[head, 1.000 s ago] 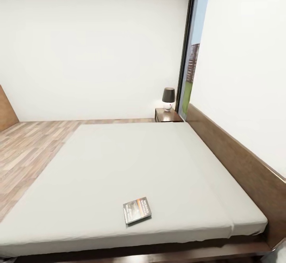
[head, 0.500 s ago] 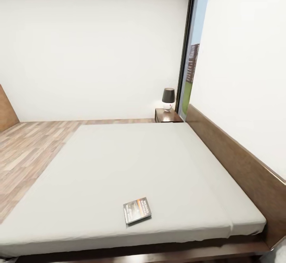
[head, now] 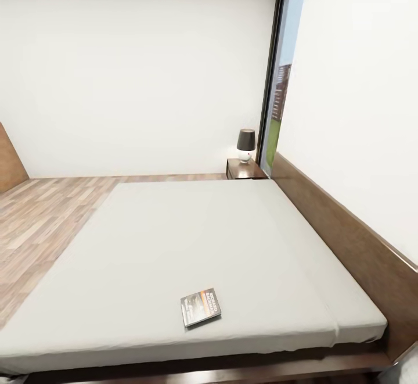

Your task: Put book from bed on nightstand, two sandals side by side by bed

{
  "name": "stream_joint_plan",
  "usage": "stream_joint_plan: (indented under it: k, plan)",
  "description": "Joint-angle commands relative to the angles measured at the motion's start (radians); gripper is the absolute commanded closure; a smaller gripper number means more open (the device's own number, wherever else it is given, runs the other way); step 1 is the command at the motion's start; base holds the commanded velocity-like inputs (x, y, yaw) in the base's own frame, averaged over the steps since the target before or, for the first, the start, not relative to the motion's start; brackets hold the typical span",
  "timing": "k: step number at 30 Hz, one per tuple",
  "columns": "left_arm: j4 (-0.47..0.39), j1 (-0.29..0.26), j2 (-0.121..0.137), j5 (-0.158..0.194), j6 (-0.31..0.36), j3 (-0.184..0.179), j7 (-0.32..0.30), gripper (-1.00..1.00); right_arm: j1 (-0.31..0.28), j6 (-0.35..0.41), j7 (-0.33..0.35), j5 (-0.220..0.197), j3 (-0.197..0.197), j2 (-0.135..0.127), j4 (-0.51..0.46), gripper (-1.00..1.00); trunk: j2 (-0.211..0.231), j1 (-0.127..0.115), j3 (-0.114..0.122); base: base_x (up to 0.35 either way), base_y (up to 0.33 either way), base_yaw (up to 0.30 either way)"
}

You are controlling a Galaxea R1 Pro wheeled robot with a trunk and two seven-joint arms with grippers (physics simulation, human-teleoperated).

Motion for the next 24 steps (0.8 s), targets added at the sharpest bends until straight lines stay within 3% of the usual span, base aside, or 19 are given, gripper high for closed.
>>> stream_joint_plan:
  k: [1,6,24]
  plan:
    - [0.001,-0.001,0.0,0.008,-0.001,0.001,-0.006,-1.0,-0.001,0.003,0.005,0.0,-0.007,0.0,0.001,-1.0,0.005,-0.003,0.001,0.0,0.0,0.0]
    - [0.001,-0.001,0.0,0.008,-0.001,0.001,-0.006,-1.0,-0.001,0.003,0.005,0.001,-0.008,0.0,0.001,-1.0,0.04,-0.023,0.017,0.0,0.0,0.0]
    - [0.001,-0.002,0.0,0.008,-0.001,0.001,-0.007,-1.0,-0.001,0.003,0.007,0.0,-0.008,0.0,0.001,-1.0,0.04,-0.023,0.017,0.0,0.0,0.0]
